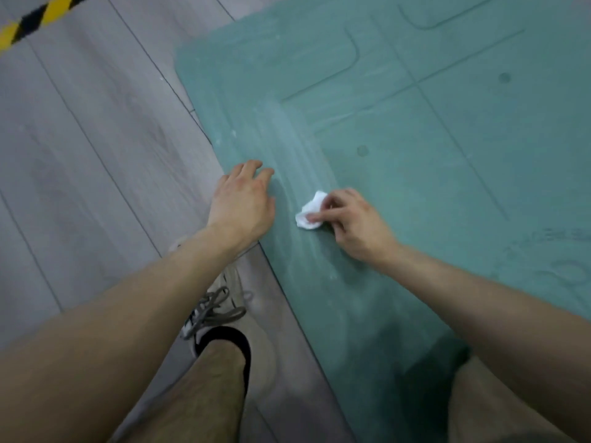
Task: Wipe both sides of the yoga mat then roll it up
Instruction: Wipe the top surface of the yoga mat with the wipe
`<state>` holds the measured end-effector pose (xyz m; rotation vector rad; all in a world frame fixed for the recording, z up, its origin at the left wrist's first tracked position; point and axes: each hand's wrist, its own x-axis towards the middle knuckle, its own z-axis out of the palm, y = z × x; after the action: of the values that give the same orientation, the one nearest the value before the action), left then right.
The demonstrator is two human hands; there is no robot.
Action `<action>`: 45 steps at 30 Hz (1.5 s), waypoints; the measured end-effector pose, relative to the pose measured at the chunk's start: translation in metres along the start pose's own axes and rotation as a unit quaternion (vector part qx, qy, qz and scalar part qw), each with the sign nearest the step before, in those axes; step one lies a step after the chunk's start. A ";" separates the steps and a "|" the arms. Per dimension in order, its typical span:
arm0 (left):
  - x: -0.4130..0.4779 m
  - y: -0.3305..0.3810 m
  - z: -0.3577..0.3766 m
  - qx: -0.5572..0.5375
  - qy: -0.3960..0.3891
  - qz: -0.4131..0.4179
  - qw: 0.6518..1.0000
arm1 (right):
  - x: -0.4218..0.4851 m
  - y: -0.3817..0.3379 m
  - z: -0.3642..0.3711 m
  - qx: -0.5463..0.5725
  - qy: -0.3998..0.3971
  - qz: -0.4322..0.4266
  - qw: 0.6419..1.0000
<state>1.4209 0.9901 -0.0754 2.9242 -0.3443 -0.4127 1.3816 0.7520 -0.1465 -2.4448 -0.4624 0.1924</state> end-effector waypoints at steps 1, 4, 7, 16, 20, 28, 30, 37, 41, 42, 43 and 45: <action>0.003 0.004 0.001 -0.001 0.005 0.001 1.000 | -0.036 0.001 0.002 0.001 -0.011 -0.003 1.000; 0.008 0.007 -0.001 -0.002 0.025 -0.001 1.000 | -0.107 -0.001 0.002 0.007 -0.054 -0.006 0.999; 0.003 0.006 0.001 0.002 0.028 0.011 1.000 | -0.094 0.002 -0.002 0.021 -0.042 -0.027 0.999; -0.008 -0.013 -0.001 0.003 0.025 0.016 1.000 | 0.178 0.039 -0.024 -0.009 0.054 0.070 0.996; -0.007 -0.020 0.003 0.007 0.014 0.006 1.000 | 0.236 0.055 -0.025 -0.030 0.072 0.137 0.987; 0.005 -0.004 0.005 0.033 0.015 0.022 0.999 | 0.112 0.038 -0.028 -0.024 0.102 0.043 0.994; 0.013 0.004 0.007 0.042 0.016 0.045 0.998 | 0.042 0.031 -0.022 -0.013 0.091 0.034 0.995; 0.037 0.033 0.003 0.057 0.025 0.091 0.994 | -0.114 0.015 -0.011 0.006 -0.013 -0.003 1.000; 0.057 0.033 0.002 0.045 0.028 0.089 0.995 | -0.040 0.030 -0.014 -0.009 0.034 -0.011 0.999; 0.064 0.031 0.001 0.038 0.031 0.085 0.995 | -0.012 0.035 -0.017 -0.010 0.054 -0.003 0.999; 0.073 0.028 0.000 0.032 0.035 0.081 0.996 | 0.017 0.039 -0.020 -0.012 0.072 0.006 0.997; 0.093 0.021 -0.003 0.023 0.043 0.076 0.996 | 0.076 0.050 -0.028 -0.017 0.110 0.028 0.993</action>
<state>1.5042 0.9470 -0.0922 2.9228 -0.5655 -0.2592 1.4732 0.7278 -0.1567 -2.4774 -0.3030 -0.0620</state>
